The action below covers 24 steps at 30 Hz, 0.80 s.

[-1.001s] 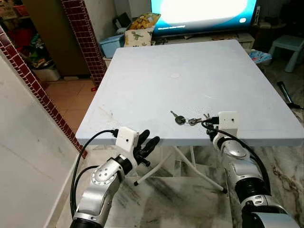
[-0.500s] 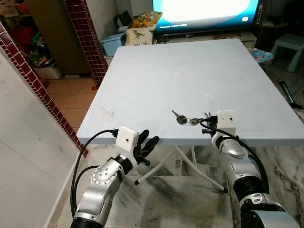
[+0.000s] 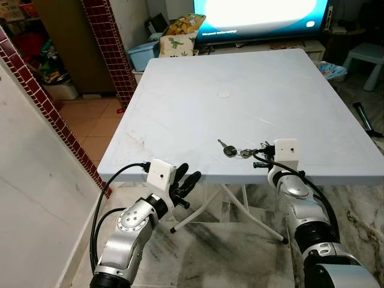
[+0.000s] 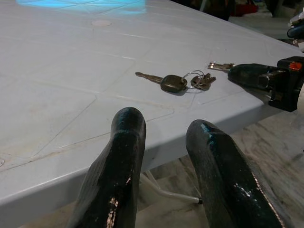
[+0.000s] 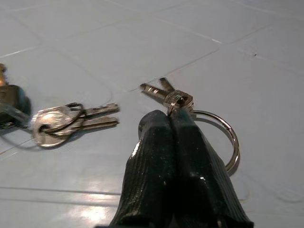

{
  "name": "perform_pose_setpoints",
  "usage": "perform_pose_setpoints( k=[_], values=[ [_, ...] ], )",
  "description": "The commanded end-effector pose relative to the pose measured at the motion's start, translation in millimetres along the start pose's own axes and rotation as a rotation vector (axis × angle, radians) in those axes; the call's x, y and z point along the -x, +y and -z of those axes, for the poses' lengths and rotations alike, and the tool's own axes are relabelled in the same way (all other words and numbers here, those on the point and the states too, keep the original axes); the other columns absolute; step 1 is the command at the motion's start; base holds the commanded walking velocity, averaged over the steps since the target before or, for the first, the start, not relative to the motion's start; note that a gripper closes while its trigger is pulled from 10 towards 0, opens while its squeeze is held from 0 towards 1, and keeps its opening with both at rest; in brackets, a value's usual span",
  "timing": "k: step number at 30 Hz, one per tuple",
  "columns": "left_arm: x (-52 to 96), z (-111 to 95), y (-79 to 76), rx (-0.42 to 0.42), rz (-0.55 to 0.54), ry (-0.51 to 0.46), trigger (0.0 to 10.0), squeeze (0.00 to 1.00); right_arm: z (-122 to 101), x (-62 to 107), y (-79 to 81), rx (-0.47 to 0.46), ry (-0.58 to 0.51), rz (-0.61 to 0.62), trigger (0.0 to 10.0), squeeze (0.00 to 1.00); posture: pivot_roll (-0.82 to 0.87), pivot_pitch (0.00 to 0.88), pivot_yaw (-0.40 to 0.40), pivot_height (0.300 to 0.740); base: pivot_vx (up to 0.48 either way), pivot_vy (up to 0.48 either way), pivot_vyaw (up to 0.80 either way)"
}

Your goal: Hang keys on a hook

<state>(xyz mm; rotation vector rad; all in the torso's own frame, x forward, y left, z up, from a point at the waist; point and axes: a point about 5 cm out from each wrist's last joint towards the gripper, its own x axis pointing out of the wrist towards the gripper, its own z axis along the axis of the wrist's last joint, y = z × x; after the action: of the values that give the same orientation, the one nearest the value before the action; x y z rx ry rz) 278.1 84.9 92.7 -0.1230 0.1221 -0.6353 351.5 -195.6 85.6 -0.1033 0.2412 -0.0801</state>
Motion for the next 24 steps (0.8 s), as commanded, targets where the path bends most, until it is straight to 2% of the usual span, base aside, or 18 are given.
perform_pose_setpoints(
  k=[1,8,14,16,24],
  values=[
    [-0.1,-1,4.3,-0.013,-0.019,0.002,10.0,0.0,-8,-2.3,-2.4,-0.004,-0.026,0.017,0.0,0.0,-0.1,0.0,0.135,0.74,0.0,0.0,0.0],
    [-0.4,-1,5.0,-0.014,-0.027,0.005,10.0,0.0,-28,-3.6,-10.2,0.024,-0.138,0.073,0.0,0.0,-0.09,0.0,0.134,0.74,0.0,0.0,0.0],
    [-0.4,0,5.1,-0.011,-0.031,0.006,10.0,0.0,-41,-2.7,-10.6,0.045,-0.215,0.086,0.0,0.0,-0.09,0.0,0.133,0.74,0.0,0.0,0.0],
    [-1.1,0,5.2,-0.01,-0.034,0.008,10.0,0.0,-58,-1.5,-9.8,0.077,-0.306,0.086,0.0,0.0,-0.1,0.0,0.132,0.74,0.0,0.0,0.0],
    [-2.7,0,5.8,-0.008,-0.043,0.006,10.0,0.0,-76,2.5,-6.9,0.122,-0.414,0.085,0.0,0.0,-0.1,0.0,0.129,0.74,0.0,0.0,0.0]
  ],
)
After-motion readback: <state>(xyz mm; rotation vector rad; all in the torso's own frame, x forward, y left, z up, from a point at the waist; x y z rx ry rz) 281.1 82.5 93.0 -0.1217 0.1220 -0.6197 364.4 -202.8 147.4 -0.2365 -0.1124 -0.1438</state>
